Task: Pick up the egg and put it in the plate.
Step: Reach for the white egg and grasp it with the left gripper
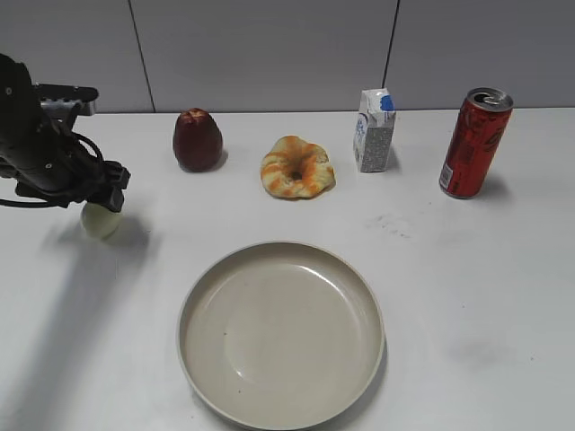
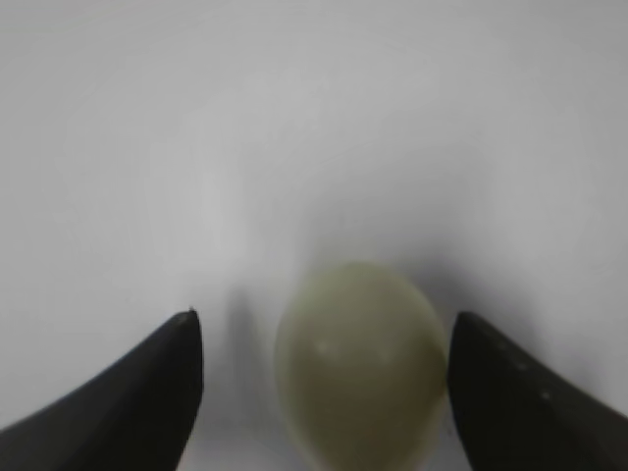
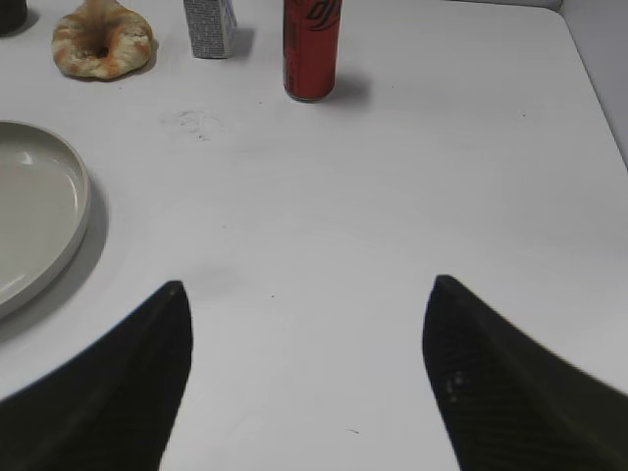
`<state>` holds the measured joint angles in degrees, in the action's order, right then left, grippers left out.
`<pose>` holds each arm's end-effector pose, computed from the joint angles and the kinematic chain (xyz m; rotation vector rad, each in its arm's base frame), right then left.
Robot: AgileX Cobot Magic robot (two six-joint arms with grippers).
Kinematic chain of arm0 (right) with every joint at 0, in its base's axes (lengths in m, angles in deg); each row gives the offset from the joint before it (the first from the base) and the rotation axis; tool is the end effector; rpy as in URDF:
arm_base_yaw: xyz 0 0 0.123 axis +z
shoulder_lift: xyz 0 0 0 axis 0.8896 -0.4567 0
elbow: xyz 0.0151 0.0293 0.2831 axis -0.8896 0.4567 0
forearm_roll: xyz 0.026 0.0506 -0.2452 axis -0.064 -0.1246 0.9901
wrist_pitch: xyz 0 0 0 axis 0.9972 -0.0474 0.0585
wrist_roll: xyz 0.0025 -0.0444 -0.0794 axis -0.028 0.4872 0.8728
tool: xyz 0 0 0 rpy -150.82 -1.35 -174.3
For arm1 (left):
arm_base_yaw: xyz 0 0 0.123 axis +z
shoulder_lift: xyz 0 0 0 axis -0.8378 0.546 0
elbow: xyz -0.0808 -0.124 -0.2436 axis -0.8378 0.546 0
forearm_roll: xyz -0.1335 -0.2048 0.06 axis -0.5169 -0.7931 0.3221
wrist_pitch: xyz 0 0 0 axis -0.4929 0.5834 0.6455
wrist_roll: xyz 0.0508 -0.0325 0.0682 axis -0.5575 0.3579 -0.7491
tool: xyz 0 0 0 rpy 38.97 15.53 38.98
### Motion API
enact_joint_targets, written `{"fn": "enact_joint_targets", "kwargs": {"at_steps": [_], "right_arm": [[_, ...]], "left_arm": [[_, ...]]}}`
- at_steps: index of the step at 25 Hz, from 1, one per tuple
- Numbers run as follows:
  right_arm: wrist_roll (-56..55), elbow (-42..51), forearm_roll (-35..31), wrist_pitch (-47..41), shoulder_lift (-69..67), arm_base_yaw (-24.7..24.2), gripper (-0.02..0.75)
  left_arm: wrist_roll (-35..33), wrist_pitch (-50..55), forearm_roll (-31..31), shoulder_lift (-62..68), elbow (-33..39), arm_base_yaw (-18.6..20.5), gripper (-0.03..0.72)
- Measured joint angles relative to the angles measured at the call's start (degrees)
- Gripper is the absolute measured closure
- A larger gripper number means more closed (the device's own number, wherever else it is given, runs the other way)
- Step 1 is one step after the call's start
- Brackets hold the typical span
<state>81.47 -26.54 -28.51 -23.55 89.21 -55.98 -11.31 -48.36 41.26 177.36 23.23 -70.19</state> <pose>-0.0055 0.0046 0.2777 -0.1433 2.0226 0.1433 0.3690 -0.0884 0.1470 0.2961 2.7329 -0.0883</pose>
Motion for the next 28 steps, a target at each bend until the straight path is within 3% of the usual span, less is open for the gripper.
{"fn": "enact_joint_targets", "kwargs": {"at_steps": [12, 15, 19, 28], "right_arm": [[0.00, 0.00, 0.00, 0.00, 0.00, 0.00, 0.183], [0.00, 0.00, 0.00, 0.00, 0.00, 0.00, 0.183], [0.00, 0.00, 0.00, 0.00, 0.00, 0.00, 0.183], [0.00, 0.00, 0.00, 0.00, 0.00, 0.00, 0.183]], "left_arm": [[0.00, 2.05, -0.34, 3.77, -0.05, 0.00, 0.101], [0.00, 2.32, -0.40, 3.82, -0.05, 0.00, 0.129], [0.00, 2.26, -0.45, 3.88, -0.05, 0.00, 0.246], [0.00, 5.04, -0.39, 1.34, -0.05, -1.47, 0.251]]}}
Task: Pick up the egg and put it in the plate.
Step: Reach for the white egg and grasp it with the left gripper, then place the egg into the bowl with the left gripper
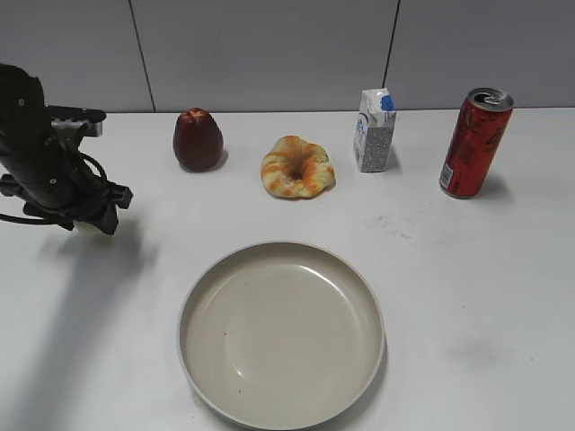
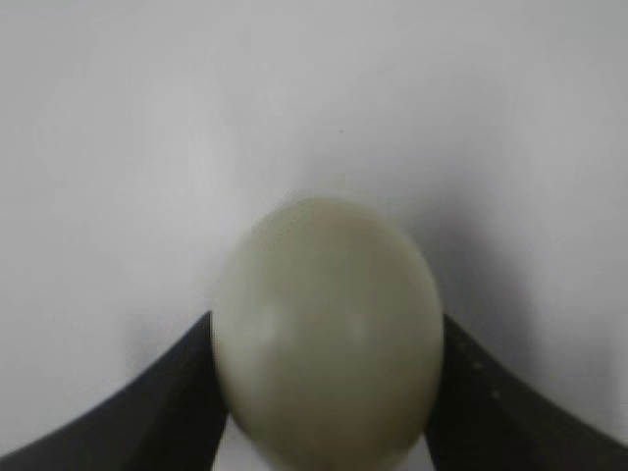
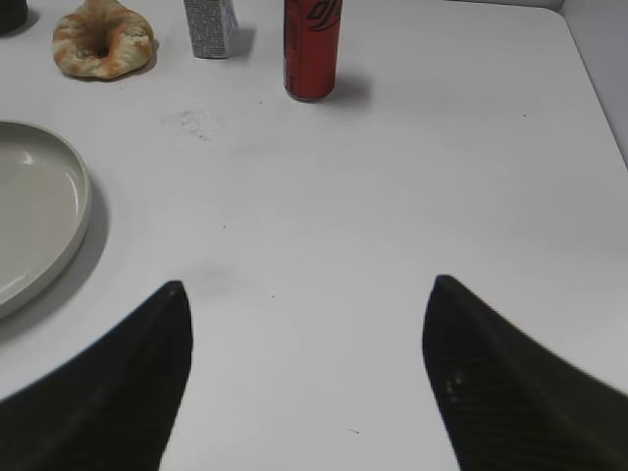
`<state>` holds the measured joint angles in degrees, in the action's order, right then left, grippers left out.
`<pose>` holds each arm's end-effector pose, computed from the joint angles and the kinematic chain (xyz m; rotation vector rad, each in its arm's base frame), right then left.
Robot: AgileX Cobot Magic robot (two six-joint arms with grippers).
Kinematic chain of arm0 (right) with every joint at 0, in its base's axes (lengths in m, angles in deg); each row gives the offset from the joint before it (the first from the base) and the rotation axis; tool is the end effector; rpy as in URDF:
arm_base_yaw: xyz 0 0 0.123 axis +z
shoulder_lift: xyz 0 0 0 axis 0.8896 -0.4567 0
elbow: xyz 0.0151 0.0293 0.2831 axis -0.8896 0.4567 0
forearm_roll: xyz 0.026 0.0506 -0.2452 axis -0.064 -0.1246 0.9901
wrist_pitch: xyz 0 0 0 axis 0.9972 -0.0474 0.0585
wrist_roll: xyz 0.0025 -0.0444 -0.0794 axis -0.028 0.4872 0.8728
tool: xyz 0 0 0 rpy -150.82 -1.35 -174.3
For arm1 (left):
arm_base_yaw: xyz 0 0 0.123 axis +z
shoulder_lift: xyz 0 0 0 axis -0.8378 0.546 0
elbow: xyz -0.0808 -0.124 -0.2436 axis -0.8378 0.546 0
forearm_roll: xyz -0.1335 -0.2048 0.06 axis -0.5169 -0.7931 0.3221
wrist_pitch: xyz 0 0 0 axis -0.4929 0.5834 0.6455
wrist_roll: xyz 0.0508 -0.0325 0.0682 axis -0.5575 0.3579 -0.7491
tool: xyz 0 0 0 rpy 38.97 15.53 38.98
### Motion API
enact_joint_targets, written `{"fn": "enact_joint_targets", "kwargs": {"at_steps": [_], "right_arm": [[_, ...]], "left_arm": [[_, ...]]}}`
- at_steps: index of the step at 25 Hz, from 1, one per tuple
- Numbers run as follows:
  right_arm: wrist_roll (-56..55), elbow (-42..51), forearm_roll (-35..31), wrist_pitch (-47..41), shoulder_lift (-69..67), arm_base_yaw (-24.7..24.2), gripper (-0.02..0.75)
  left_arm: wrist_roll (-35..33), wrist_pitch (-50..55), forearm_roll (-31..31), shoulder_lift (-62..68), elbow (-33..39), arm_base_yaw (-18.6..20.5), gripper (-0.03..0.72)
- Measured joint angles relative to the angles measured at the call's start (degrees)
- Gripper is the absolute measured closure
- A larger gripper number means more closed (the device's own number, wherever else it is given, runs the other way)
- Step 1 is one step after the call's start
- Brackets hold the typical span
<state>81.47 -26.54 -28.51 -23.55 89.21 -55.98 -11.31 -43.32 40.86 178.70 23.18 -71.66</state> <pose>-0.0055 0.0046 0.2777 -0.1433 2.0226 0.1433 0.3598 -0.0966 0.1358 0.3382 2.8400 -0.0863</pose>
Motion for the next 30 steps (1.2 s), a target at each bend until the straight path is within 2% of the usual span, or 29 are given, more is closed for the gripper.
{"fn": "enact_joint_targets", "kwargs": {"at_steps": [3, 11, 14, 17, 20, 27, 30], "right_arm": [[0.00, 0.00, 0.00, 0.00, 0.00, 0.00, 0.183], [0.00, 0.00, 0.00, 0.00, 0.00, 0.00, 0.183], [0.00, 0.00, 0.00, 0.00, 0.00, 0.00, 0.183], [0.00, 0.00, 0.00, 0.00, 0.00, 0.00, 0.183], [0.00, 0.00, 0.00, 0.00, 0.00, 0.00, 0.183], [0.00, 0.00, 0.00, 0.00, 0.00, 0.00, 0.183], [0.00, 0.00, 0.00, 0.00, 0.00, 0.00, 0.183]], "left_arm": [[-0.62, 2.18, 0.12, -2.94, 0.00, -4.53, 0.251], [-1.56, 2.73, -0.05, -4.81, 0.00, -27.16, 0.251], [-1.56, 0.36, -0.23, -4.81, 0.00, -33.17, 0.251], [-1.60, -1.17, -2.04, -4.81, 0.00, -35.59, 0.251], [-1.60, -1.85, -4.46, -4.19, 0.00, -35.85, 0.251], [-1.60, -0.16, -5.62, -0.52, 0.00, -35.85, 0.244], [-1.60, -0.26, -5.68, -0.52, 0.00, -35.85, 0.139]]}}
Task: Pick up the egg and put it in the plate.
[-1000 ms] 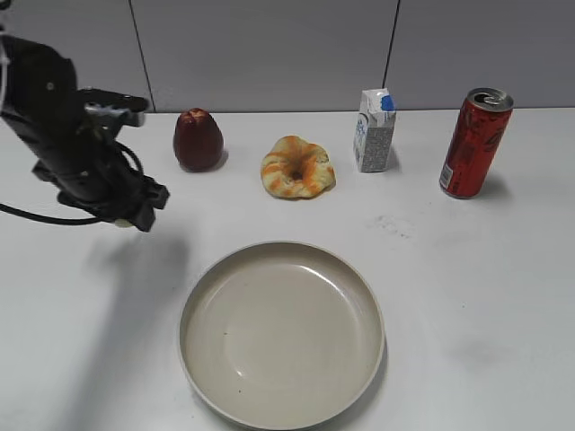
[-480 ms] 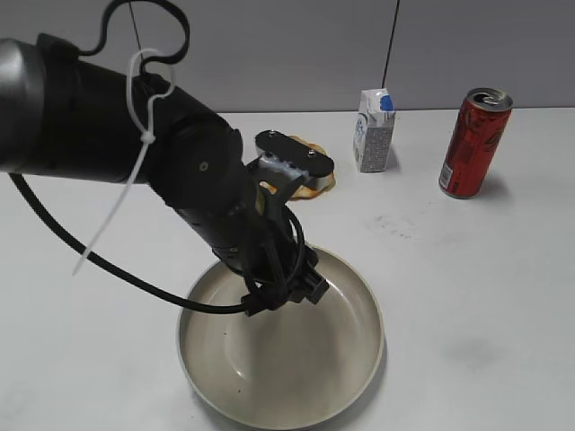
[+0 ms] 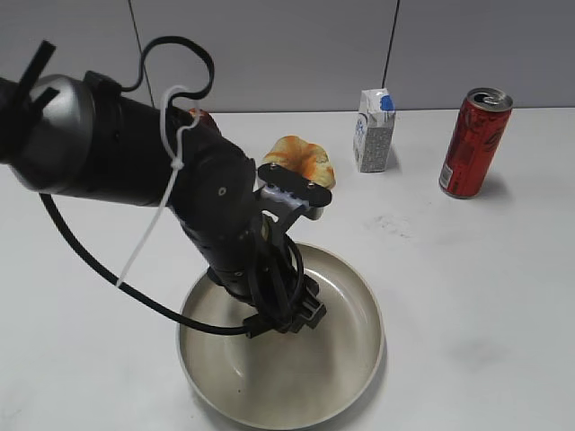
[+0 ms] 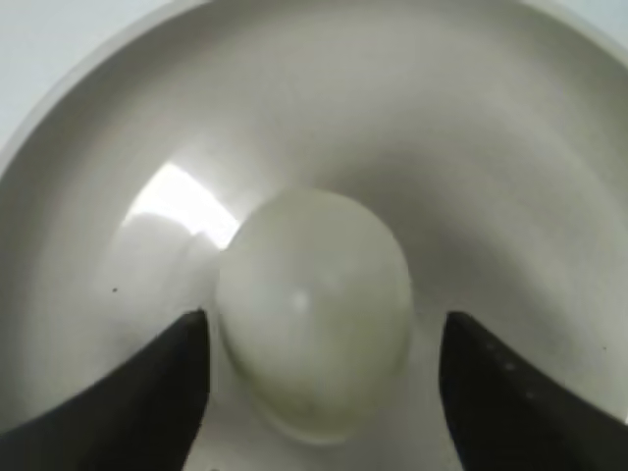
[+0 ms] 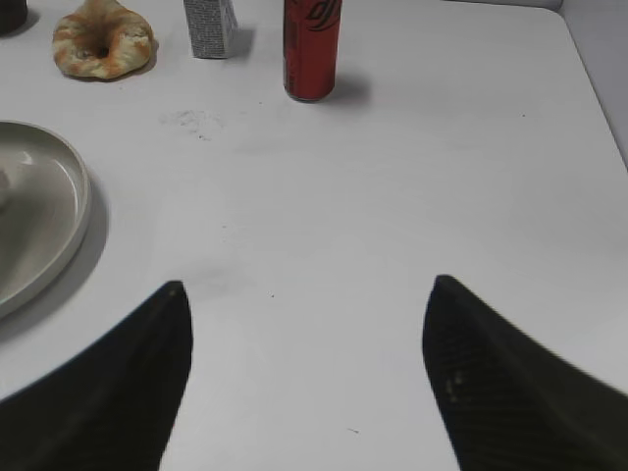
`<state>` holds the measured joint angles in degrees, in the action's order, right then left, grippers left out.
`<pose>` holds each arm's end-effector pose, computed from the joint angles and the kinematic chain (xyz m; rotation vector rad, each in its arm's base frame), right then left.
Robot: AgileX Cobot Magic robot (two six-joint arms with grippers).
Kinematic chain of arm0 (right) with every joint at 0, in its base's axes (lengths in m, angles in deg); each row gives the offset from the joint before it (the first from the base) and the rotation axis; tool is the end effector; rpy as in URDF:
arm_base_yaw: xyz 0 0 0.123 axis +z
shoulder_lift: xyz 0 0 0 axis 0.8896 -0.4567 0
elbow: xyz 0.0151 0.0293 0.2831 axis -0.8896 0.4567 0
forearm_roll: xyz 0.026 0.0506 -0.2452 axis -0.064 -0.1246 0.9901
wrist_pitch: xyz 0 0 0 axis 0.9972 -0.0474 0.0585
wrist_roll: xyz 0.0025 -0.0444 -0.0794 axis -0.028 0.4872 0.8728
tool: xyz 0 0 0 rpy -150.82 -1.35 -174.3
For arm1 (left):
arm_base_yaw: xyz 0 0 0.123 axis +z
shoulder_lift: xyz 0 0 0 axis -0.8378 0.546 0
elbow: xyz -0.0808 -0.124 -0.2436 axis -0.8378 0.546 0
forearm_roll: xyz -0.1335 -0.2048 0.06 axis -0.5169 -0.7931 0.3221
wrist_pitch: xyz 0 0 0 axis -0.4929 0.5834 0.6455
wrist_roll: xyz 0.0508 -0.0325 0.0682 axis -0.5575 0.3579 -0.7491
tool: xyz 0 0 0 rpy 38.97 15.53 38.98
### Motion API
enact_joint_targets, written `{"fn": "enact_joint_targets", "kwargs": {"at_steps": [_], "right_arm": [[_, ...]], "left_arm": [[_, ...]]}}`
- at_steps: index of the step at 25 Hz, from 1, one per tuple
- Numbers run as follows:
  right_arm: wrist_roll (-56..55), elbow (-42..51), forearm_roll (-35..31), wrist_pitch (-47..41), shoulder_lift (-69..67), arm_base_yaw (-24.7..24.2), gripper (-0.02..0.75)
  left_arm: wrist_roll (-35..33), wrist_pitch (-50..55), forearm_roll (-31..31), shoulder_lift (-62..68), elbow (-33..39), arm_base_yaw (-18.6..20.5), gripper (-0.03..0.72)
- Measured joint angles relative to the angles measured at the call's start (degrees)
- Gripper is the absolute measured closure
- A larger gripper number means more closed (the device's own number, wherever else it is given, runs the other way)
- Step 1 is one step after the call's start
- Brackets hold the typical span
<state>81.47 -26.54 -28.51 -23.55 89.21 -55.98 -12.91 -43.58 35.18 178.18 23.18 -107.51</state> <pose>-0.0055 0.0046 0.2777 -0.1433 2.0226 0.1433 0.2316 -0.2925 0.1396 1.1464 2.6546 -0.2989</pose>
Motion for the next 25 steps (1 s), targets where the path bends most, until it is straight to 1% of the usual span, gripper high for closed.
{"fn": "enact_joint_targets", "kwargs": {"at_steps": [1, 3, 5, 8, 11, 15, 19, 20, 22, 25], "right_arm": [[0.00, 0.00, 0.00, 0.00, 0.00, 0.00, 0.183], [0.00, 0.00, 0.00, 0.00, 0.00, 0.00, 0.183], [0.00, 0.00, 0.00, 0.00, 0.00, 0.00, 0.183], [0.00, 0.00, 0.00, 0.00, 0.00, 0.00, 0.183], [0.00, 0.00, 0.00, 0.00, 0.00, 0.00, 0.183], [0.00, 0.00, 0.00, 0.00, 0.00, 0.00, 0.183], [0.00, 0.00, 0.00, 0.00, 0.00, 0.00, 0.183], [0.00, 0.00, 0.00, 0.00, 0.00, 0.00, 0.183], [0.00, 0.00, 0.00, 0.00, 0.00, 0.00, 0.183], [0.00, 0.00, 0.00, 0.00, 0.00, 0.00, 0.183]], "left_arm": [[0.00, 0.00, -0.12, 0.00, 0.00, 0.00, 0.094], [0.00, 0.11, -0.44, 0.00, 0.00, 0.00, 0.046], [0.00, 0.69, -0.79, -0.12, 0.00, 0.00, 0.032], [0.00, 2.36, -1.04, -1.54, 0.00, 0.39, 0.030], [0.00, 4.26, -1.58, -4.43, 0.00, 2.77, 0.035], [0.00, 8.99, -1.57, -8.13, 0.00, 10.41, 0.053], [-0.72, 14.46, -0.80, -9.97, 0.00, 21.08, 0.074], [-1.38, 15.72, -0.71, -10.09, 0.00, 24.61, 0.080], [-3.30, 18.98, -0.40, -10.14, 0.00, 29.68, 0.090], [-5.33, 24.62, 0.41, -10.14, 0.00, 38.41, 0.097]]}}
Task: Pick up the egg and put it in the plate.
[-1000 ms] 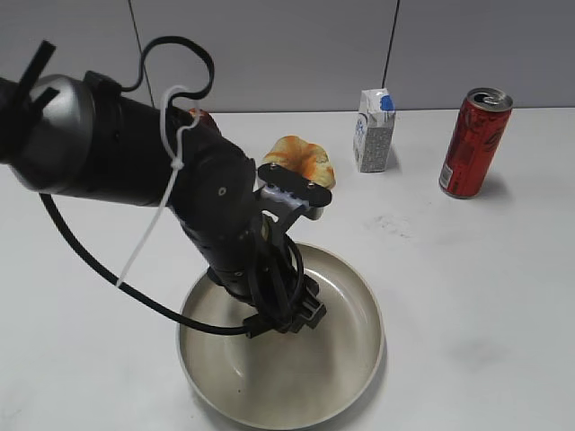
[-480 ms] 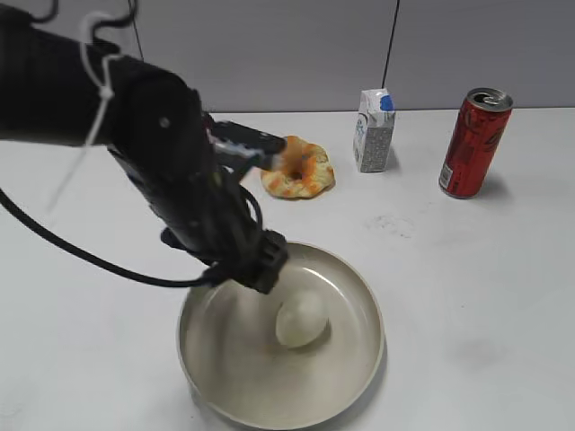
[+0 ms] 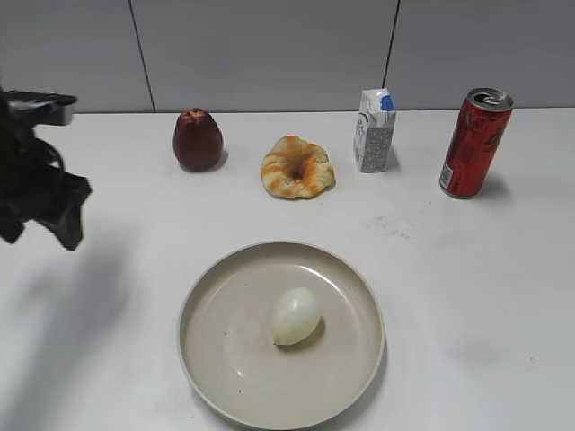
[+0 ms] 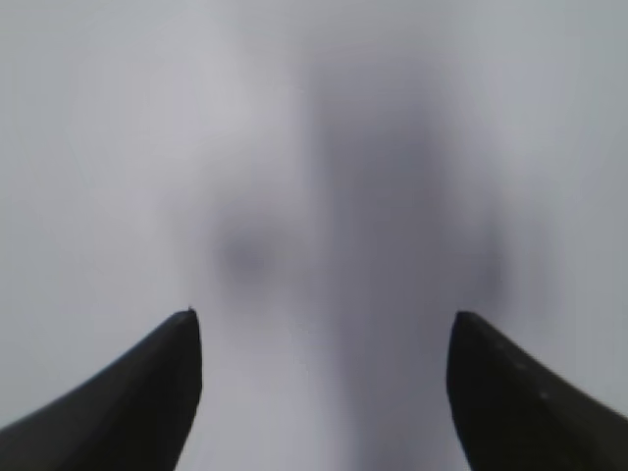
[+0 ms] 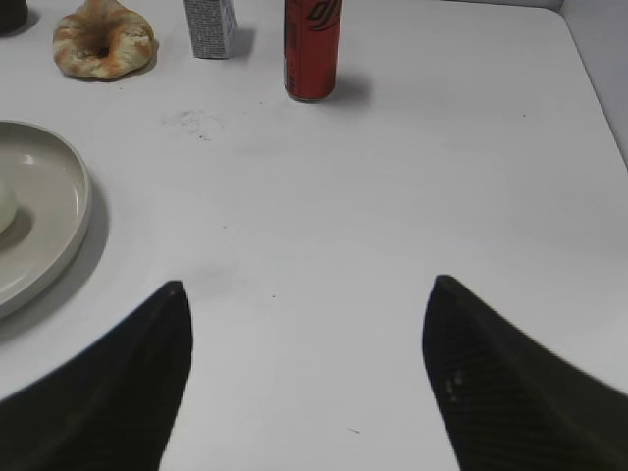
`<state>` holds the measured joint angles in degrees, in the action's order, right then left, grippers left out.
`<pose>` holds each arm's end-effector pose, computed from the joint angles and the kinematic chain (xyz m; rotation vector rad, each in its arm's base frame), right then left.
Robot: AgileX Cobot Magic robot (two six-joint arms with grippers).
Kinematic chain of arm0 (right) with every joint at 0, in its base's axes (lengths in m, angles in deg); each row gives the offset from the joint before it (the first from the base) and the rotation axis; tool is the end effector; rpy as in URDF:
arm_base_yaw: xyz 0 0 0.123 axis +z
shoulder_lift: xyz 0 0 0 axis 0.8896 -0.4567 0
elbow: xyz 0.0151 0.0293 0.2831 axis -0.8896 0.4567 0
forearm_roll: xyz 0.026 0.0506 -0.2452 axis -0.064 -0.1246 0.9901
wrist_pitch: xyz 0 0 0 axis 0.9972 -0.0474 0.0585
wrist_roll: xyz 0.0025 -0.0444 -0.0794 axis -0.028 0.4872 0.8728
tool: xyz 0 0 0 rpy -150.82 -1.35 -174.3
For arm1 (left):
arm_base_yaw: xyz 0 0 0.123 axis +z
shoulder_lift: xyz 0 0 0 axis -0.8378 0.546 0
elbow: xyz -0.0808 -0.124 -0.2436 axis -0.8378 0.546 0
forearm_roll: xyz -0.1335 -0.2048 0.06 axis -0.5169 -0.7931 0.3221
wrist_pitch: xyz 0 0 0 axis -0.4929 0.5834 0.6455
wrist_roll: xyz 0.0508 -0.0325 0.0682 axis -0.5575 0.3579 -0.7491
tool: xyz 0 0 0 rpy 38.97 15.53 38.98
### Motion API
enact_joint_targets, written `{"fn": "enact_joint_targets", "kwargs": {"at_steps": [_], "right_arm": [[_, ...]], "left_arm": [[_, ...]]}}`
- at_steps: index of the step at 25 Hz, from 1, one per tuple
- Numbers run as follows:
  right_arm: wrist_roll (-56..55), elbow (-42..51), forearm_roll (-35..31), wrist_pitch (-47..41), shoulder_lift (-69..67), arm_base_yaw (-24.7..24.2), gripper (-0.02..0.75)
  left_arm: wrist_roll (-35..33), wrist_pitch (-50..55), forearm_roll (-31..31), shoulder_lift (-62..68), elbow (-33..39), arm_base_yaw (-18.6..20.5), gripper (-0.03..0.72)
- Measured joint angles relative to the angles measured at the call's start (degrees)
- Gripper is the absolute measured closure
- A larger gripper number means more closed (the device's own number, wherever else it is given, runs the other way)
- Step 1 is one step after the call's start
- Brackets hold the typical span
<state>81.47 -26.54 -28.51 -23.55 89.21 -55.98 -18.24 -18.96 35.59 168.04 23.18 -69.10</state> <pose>-0.0055 0.0046 0.2777 -0.1433 2.0226 0.1433 0.3174 -0.0786 0.1952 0.4232 3.0660 -0.1738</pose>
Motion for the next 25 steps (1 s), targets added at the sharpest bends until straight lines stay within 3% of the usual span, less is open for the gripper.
{"fn": "enact_joint_targets", "kwargs": {"at_steps": [5, 8, 17, 25], "right_arm": [[0.00, 0.00, 0.00, 0.00, 0.00, 0.00, 0.183], [0.00, 0.00, 0.00, 0.00, 0.00, 0.00, 0.183], [0.00, 0.00, 0.00, 0.00, 0.00, 0.00, 0.183], [0.00, 0.00, 0.00, 0.00, 0.00, 0.00, 0.183]], "left_arm": [[-0.87, 9.31, 2.23, 0.00, 0.00, 10.78, 0.099], [-0.87, 11.50, 2.42, -1.48, 0.39, 14.02, 0.099], [-1.29, 12.01, 2.36, -20.73, 10.89, 14.39, 0.099], [-1.48, 6.13, 2.36, -41.45, 24.12, 14.39, 0.099]]}}
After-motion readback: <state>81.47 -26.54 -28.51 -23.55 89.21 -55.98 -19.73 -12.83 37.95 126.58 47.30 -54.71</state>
